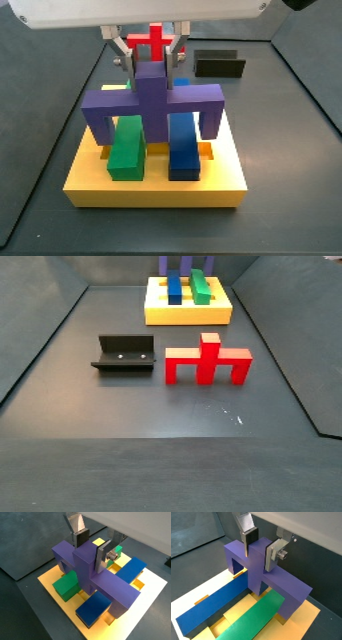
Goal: Pick up the purple object. Move up. Place the purple object on the fixture. Regrasp the purple object. Move to above the board. Insert the purple object.
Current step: Insert the purple object.
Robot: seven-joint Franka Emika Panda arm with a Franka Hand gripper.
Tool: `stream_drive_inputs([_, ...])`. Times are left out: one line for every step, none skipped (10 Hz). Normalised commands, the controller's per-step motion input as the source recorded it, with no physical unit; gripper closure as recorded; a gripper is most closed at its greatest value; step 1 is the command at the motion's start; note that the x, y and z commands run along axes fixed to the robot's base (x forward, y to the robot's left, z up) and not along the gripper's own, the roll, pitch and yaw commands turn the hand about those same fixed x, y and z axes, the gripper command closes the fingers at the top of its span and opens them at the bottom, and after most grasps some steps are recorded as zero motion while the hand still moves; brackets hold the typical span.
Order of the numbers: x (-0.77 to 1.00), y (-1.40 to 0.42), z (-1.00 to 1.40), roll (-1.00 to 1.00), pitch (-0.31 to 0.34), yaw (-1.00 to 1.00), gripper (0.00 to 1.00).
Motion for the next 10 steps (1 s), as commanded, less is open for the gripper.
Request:
stream_drive_inputs([0.08,0.0,-0.07,0.01,0.0,0.0,1.0])
stream_drive_inputs([0.14,0.0,-0.06,0.02,0.0,0.0,1.0])
stream_drive_inputs([0.19,0.0,-0.07,0.02,0.0,0.0,1.0])
stream_drive_inputs([0.23,0.0,-0.05,0.02,0.001,0.0,1.0])
stream_drive_inputs([0.07,0.0,0.0,0.03,0.02,0.0,1.0])
stream_drive_inputs([-0.03,0.0,0.0,0.03,0.0,0.0,1.0])
stream_drive_inputs([0.0,0.0,0.0,0.01,0.0,0.0,1.0])
stream_drive_inputs([-0.1,0.0,0.0,0.04,0.0,0.0,1.0])
stream_drive_inputs([-0.24,0.0,0.11,0.05,0.0,0.0,1.0])
stream_drive_inputs([-0.21,0.0,0.07,0.04,0.0,0.0,1.0])
